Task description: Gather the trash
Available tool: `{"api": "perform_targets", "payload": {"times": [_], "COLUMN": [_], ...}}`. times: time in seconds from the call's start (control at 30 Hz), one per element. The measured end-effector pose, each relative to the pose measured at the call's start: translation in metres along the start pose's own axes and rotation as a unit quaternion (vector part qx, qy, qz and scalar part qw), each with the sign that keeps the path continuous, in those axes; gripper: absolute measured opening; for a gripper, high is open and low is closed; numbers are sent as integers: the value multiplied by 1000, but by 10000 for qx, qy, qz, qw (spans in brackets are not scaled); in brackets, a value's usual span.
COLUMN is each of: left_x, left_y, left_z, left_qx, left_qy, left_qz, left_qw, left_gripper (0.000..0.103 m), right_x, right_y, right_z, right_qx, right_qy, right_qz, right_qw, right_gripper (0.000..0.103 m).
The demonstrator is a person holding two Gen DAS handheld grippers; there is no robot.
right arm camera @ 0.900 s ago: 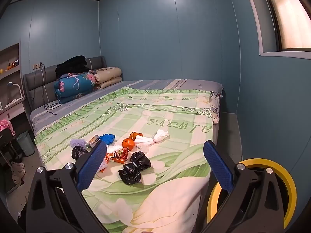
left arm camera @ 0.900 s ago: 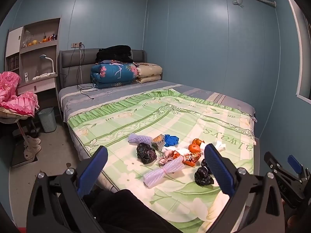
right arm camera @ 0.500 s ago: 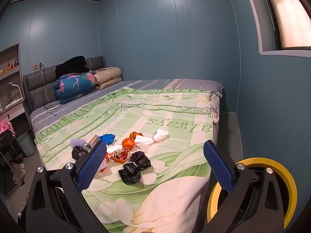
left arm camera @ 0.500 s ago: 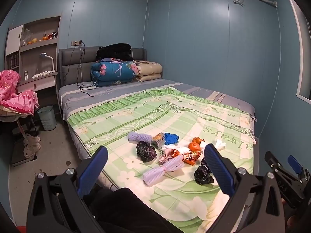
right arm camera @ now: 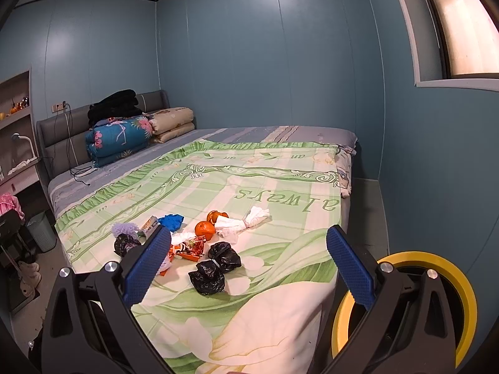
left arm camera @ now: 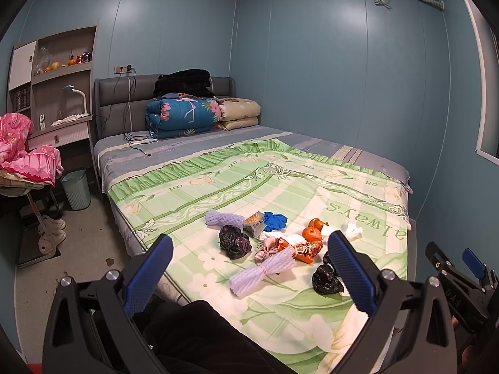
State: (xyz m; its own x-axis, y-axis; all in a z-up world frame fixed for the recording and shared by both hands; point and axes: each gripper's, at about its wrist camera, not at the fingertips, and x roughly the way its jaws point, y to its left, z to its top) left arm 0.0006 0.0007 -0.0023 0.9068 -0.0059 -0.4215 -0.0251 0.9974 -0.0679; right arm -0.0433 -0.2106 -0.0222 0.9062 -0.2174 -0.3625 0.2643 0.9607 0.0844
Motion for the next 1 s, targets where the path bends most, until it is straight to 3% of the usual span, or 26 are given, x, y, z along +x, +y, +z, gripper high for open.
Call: {"api": "perform_targets", "payload": {"times": [1.0], "left_x": [2], "left_y": [0], "left_z": [-4], "left_qx": [-17], "left_qy": [92], "left_qz": [4], "left_qw": [10000], "left_gripper": [96], "right_x": [0], "right_y": [0], "right_z": [-3], "right_qx": [-9], "right_qy": [27], "right_qz": [-22], "right_qw": [10000], "right_gripper": [96]}}
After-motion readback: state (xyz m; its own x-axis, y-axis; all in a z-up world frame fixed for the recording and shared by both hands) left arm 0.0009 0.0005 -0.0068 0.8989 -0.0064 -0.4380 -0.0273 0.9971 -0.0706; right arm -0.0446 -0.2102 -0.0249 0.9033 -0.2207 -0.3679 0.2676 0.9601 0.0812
